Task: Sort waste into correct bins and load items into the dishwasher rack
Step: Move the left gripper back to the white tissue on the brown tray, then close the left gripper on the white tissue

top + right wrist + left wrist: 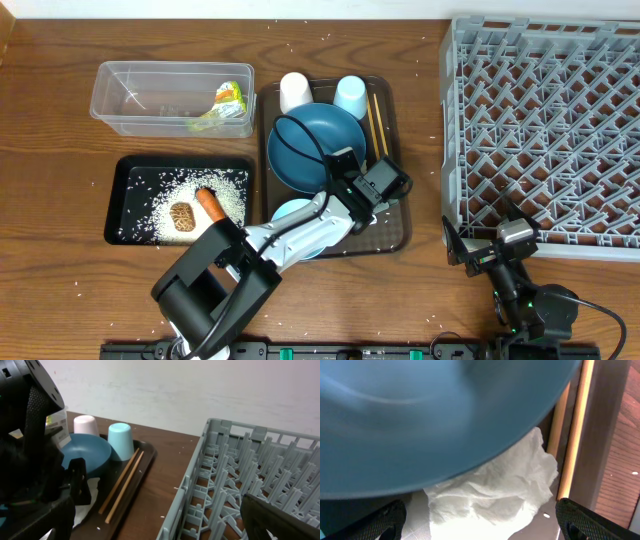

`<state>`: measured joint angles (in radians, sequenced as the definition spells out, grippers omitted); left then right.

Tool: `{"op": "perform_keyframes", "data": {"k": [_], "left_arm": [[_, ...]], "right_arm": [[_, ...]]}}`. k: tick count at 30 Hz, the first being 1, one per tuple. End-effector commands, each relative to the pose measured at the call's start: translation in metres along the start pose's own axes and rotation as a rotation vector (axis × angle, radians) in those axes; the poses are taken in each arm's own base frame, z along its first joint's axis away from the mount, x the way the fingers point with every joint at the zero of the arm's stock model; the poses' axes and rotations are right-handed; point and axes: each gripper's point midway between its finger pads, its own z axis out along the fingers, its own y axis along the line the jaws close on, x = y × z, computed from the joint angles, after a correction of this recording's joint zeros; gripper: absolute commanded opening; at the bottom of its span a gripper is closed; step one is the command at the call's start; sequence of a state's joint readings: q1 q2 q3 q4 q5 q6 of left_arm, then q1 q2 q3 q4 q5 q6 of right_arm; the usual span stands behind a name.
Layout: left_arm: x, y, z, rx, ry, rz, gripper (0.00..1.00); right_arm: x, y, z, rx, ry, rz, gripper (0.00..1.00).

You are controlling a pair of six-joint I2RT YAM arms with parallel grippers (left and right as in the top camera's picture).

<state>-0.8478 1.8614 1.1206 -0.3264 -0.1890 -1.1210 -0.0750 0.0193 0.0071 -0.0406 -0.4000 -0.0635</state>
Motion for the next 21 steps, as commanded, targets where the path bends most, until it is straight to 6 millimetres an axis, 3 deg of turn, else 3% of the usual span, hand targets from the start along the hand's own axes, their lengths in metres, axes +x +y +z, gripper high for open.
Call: {"op": "perform_keyframes", "data": {"k": [1, 6, 17, 21], "left_arm": [[0.005, 0.000, 0.004, -0.013, -0.019, 0.036, 0.95], [0.009, -0.005, 0.004, 0.003, -0.022, 0.044, 0.95], [0.013, 0.008, 0.020, -0.057, -0.031, 0.059, 0.93], [0.016, 0.013, 0.024, -0.077, -0.023, 0.065, 0.82]], "right_arm": [[0.002, -0.006, -0.001, 0.026, 0.005, -0.010, 0.99], [0.002, -0.006, -0.001, 0.026, 0.005, -0.010, 0.99], [0.002, -0.006, -0.001, 0.026, 0.005, -0.010, 0.99], [0.002, -0.006, -0.001, 0.026, 0.005, -0.010, 0.99]]}}
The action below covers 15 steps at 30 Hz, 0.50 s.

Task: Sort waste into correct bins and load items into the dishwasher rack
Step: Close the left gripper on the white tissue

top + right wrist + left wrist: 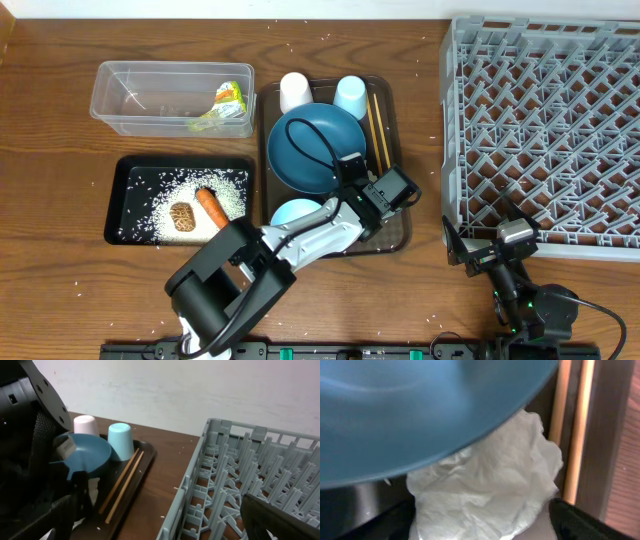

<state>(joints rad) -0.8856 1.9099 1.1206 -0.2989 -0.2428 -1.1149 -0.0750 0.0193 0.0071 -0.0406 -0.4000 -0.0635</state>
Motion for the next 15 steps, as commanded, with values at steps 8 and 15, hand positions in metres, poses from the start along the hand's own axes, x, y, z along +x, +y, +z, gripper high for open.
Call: {"op": "perform_keyframes", "data": {"k": [8, 15], "left_arm": [[0.0061, 0.0123, 0.0117, -0.051, 0.011, 0.021, 0.60], [0.0071, 0.0098, 0.0081, -0.038, 0.023, 0.019, 0.31]], "right_arm": [[0.0017, -0.0061, -0.0007, 0.026, 0.005, -0.010, 0.99], [0.0017, -0.0061, -0.0007, 0.026, 0.005, -0.010, 0.99]]}}
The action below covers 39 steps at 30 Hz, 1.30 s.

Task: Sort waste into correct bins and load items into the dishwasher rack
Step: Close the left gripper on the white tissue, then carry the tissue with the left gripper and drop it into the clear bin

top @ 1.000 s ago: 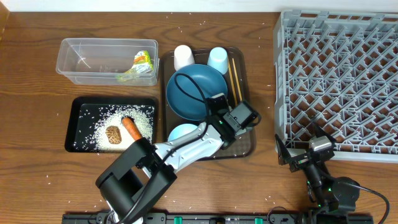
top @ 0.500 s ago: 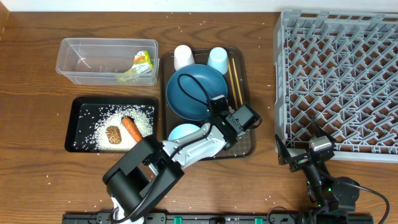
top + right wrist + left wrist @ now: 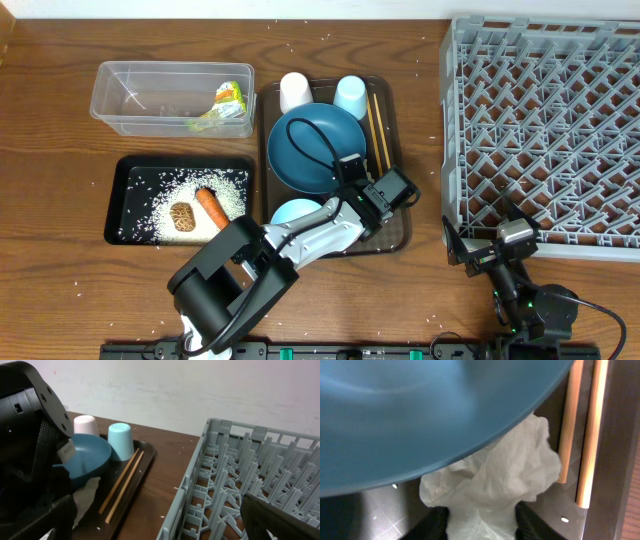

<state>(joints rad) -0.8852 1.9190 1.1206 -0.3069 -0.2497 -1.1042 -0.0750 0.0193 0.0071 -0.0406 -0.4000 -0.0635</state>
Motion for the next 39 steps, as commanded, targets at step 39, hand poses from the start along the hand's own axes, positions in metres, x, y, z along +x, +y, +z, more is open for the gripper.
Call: {"op": "perform_keyframes", "data": {"k": [39], "left_arm": [[-0.200, 0.052, -0.172, 0.132, -0.595, -0.409, 0.06]], "right_arm": [[0.002, -0.006, -0.001, 0.026, 0.005, -0.010, 0.99]]}}
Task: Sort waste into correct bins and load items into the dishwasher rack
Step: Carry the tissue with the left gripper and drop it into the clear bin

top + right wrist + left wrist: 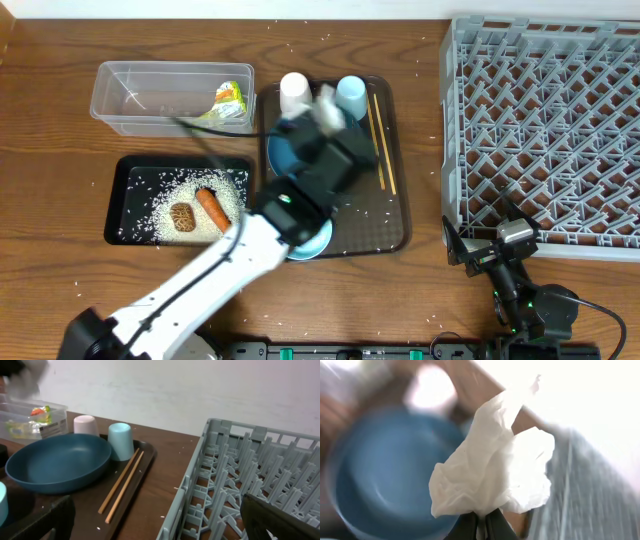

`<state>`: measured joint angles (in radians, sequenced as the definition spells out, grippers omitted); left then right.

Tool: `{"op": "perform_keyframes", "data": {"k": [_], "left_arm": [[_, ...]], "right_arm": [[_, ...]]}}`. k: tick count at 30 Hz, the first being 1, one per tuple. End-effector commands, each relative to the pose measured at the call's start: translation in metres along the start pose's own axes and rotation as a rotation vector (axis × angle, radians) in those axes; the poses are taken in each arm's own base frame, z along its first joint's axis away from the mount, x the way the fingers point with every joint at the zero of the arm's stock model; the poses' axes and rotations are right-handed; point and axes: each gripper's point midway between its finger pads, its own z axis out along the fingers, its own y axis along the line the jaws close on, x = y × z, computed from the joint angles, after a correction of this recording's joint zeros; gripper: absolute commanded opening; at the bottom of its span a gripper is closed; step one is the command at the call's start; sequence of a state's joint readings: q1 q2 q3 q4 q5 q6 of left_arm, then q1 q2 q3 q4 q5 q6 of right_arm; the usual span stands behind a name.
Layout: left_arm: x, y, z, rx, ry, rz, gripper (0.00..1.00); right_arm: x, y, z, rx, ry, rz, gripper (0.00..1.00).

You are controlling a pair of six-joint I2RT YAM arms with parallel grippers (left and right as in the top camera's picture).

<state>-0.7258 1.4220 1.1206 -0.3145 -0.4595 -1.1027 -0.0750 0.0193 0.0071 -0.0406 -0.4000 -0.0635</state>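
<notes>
My left gripper (481,522) is shut on a crumpled white napkin (492,467) and holds it in the air. Overhead, the napkin (325,98) shows blurred above the back of the brown tray (392,228), near the cups. Below it lies the dark blue bowl (57,462). A white cup (293,90), a light blue cup (351,92) and wooden chopsticks (381,135) stay on the tray. My right gripper (157,522) rests open at the table's front right, beside the grey dishwasher rack (550,120).
A clear bin (140,105) with a green-yellow wrapper (228,100) stands at the back left. In front of it a black tray (125,215) holds rice, a carrot (210,207) and a brown lump. A small light blue dish (314,240) sits at the tray's front.
My left gripper was down on the tray by the bowl's right edge, shut on the napkin. It now holds the napkin high over the back of the tray. The right arm is unmoved.
My left gripper stood open round the napkin tucked under the bowl's rim on the tray. It then sat lower around the napkin, then shut on it. Now the napkin hangs from the gripper, clear of the tray.
</notes>
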Motion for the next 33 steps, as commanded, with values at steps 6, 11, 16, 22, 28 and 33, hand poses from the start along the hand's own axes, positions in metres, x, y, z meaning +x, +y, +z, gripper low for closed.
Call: {"op": "perform_keyframes", "data": {"k": [6, 11, 16, 22, 28, 33], "left_arm": [[-0.125, 0.094, 0.032, -0.275, -0.341, -0.181, 0.06], [-0.167, 0.144, 0.056, -0.342, -0.383, -0.290, 0.08], [-0.198, 0.160, 0.088, -0.257, -0.349, -0.283, 0.08], [-0.204, 0.171, 0.121, -0.145, -0.256, -0.316, 0.57], [-0.202, 0.193, 0.125, -0.195, -0.232, -0.332, 0.81], [-0.201, 0.188, 0.123, -0.173, -0.211, -0.334, 0.98]], "right_arm": [[0.002, -0.006, -0.001, 0.026, 0.005, -0.010, 0.99], [0.002, -0.006, -0.001, 0.026, 0.005, -0.010, 0.99], [0.002, -0.006, -0.001, 0.026, 0.005, -0.010, 0.99], [0.002, -0.006, -0.001, 0.026, 0.005, -0.010, 0.99], [0.002, -0.006, -0.001, 0.026, 0.005, -0.010, 0.99], [0.002, -0.006, -0.001, 0.026, 0.005, -0.010, 0.99]]}}
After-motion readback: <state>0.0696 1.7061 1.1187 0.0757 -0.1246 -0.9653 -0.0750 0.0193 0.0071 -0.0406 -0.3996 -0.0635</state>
